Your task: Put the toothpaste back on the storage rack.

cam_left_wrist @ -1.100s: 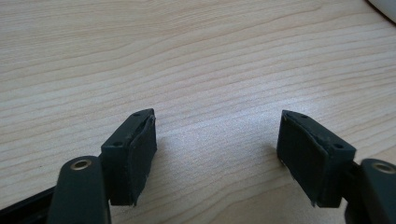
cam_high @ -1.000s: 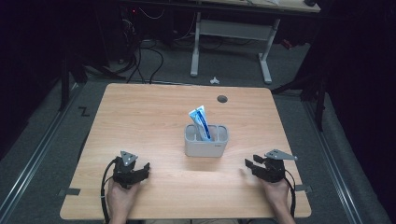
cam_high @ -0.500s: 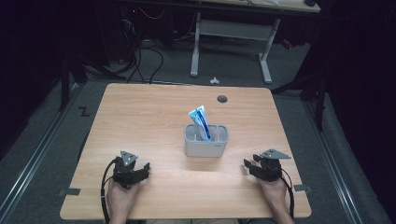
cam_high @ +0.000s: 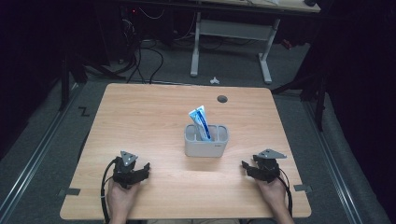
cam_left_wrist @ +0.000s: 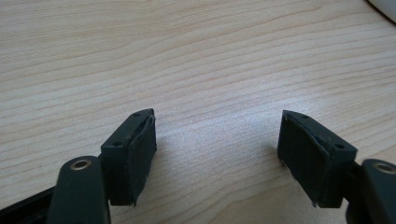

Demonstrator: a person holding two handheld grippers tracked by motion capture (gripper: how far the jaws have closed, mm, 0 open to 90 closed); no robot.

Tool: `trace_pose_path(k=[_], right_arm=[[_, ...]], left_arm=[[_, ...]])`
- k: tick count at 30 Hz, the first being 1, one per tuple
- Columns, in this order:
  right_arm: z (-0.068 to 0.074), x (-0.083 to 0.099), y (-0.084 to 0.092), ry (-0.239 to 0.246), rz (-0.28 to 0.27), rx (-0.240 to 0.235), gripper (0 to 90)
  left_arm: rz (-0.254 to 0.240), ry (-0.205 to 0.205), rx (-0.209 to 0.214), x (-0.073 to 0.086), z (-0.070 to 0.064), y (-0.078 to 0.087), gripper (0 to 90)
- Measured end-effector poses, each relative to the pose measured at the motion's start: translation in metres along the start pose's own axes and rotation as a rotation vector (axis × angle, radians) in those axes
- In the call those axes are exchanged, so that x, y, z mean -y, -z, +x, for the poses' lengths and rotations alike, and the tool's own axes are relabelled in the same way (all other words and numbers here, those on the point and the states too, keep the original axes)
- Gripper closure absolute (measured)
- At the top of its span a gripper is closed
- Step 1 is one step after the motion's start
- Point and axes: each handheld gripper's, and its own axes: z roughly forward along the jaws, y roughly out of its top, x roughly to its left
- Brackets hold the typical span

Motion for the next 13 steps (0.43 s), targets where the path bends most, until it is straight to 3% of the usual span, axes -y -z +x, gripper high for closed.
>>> trace_pose_path(k=[13], right_arm=[[-0.0001,0.0003,0.0003,0.0,0.0,0.005,38.9]], left_arm=[[0.0,0.0,0.0,-0.0001,0.0001,-0.0001,28.7]])
